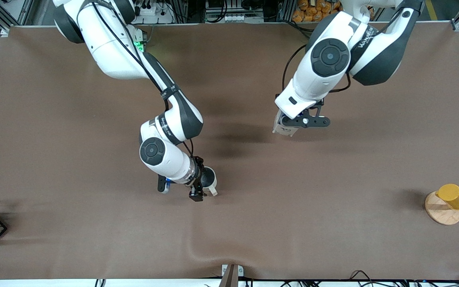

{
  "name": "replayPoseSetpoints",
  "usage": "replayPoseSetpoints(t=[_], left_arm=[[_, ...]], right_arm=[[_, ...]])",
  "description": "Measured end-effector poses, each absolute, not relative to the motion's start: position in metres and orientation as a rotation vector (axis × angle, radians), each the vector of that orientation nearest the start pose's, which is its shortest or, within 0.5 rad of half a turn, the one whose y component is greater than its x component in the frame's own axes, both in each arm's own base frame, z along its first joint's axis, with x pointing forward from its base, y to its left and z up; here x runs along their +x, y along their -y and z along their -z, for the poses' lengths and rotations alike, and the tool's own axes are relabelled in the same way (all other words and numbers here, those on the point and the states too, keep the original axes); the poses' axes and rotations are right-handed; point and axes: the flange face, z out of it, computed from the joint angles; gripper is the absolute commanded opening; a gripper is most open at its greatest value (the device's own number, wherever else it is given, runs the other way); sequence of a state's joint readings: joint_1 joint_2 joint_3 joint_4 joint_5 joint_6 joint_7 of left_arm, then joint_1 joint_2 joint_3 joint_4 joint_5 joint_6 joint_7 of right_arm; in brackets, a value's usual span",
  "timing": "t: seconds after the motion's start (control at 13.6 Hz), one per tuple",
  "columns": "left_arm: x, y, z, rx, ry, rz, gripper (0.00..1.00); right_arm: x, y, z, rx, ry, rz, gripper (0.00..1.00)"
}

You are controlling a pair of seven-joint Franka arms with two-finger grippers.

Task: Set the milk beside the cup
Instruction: 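Carry the mug with the right gripper while the left gripper carries the carton, then release the mug with the right gripper and withdraw it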

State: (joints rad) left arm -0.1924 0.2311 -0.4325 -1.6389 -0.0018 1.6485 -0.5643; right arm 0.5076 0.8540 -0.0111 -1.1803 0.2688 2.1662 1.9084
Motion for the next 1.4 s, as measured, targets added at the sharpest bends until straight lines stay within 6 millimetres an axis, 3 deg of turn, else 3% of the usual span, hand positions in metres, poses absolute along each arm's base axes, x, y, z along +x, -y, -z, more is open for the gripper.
replayPoseSetpoints(t=[0.15,0.29,0.51,0.81,1.03,1.4], left_arm=[[0.491,0.349,-0.476,-3.087,-0.092,-0.349,0.38],[0.485,0.359,-0.476,-3.088,-0.060,-0.342,0.37],[0.482,0.381,-0.473,-3.107,0.062,-0.311,0.37],[0.485,0.449,-0.466,-3.162,0.252,-0.317,0.37],[0.488,0.489,-0.454,-3.202,0.361,-0.304,0.35],[0.490,0.529,-0.412,-3.206,0.357,-0.157,0.35]], right_arm=[[0.679,-0.370,-0.320,-2.157,-2.023,-0.268,1.00],[0.686,-0.340,-0.360,-2.304,-1.863,-0.270,1.00],[0.698,-0.253,-0.398,-2.490,-1.629,-0.284,1.00],[0.692,-0.130,-0.404,-2.660,-1.313,-0.300,1.00],[0.677,-0.053,-0.417,-2.770,-1.102,-0.290,1.00],[0.672,0.011,-0.422,-2.880,-0.896,-0.234,1.00]])
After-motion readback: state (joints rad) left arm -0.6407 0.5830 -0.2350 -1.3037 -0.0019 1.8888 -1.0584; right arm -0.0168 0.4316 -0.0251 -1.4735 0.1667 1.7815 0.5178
